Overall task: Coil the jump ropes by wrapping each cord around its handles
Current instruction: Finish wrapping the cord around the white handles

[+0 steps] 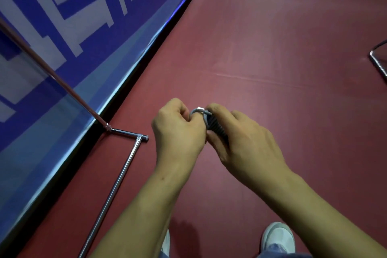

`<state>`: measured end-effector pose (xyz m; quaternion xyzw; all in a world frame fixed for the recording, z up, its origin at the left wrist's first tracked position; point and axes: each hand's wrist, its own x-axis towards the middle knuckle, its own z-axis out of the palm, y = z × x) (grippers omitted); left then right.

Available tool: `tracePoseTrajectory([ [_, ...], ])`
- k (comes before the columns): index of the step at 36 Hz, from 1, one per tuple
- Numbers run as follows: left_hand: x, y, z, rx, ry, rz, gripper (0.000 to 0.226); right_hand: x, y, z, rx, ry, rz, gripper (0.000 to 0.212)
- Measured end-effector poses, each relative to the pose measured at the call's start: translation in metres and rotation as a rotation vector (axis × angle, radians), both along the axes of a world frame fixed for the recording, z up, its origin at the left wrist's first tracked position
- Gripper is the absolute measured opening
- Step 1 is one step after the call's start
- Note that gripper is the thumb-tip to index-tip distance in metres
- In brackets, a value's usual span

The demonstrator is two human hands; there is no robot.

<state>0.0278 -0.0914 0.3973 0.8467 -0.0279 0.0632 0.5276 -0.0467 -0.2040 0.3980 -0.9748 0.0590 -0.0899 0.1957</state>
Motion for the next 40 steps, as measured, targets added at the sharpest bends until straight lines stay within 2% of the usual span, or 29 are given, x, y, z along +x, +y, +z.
tracePoseTrajectory([
  [4, 0.003, -0.001, 0.001, -0.309, 0.154, -0.101, 0.015, 0.0, -0.009, 0.001, 0.014, -0.043, -0.062, 0.046],
  [6, 0.002, 0.0, 0.003, -0.391, 0.195, -0.153, 0.01, -0.001, -0.01, 0.002, 0.0, -0.039, -0.07, 0.046],
  [8, 0.001, 0.001, 0.003, -0.407, 0.179, -0.161, 0.019, -0.001, -0.01, 0.002, -0.006, -0.031, -0.071, 0.047],
  [13, 0.003, 0.004, 0.006, -0.298, 0.034, -0.13, 0.017, -0.004, -0.005, 0.001, -0.002, -0.046, -0.054, 0.046],
  [18, 0.001, 0.011, 0.013, -0.359, 0.124, -0.232, 0.016, -0.005, -0.009, 0.003, 0.026, -0.086, -0.08, 0.046],
  [22, -0.002, 0.01, 0.013, -0.324, 0.069, -0.296, 0.023, -0.006, -0.009, 0.003, 0.044, -0.08, -0.092, 0.046],
  [30, 0.001, 0.015, 0.013, -0.521, 0.188, -0.395, 0.012, -0.008, -0.015, 0.003, 0.129, -0.095, -0.079, 0.045],
  [34, 0.006, 0.02, 0.014, -0.564, 0.247, -0.435, 0.017, -0.006, -0.019, 0.002, 0.236, -0.113, -0.063, 0.042],
  [40, 0.008, 0.02, 0.013, -0.611, 0.275, -0.454, 0.022, -0.006, -0.02, 0.001, 0.282, -0.135, -0.054, 0.039],
])
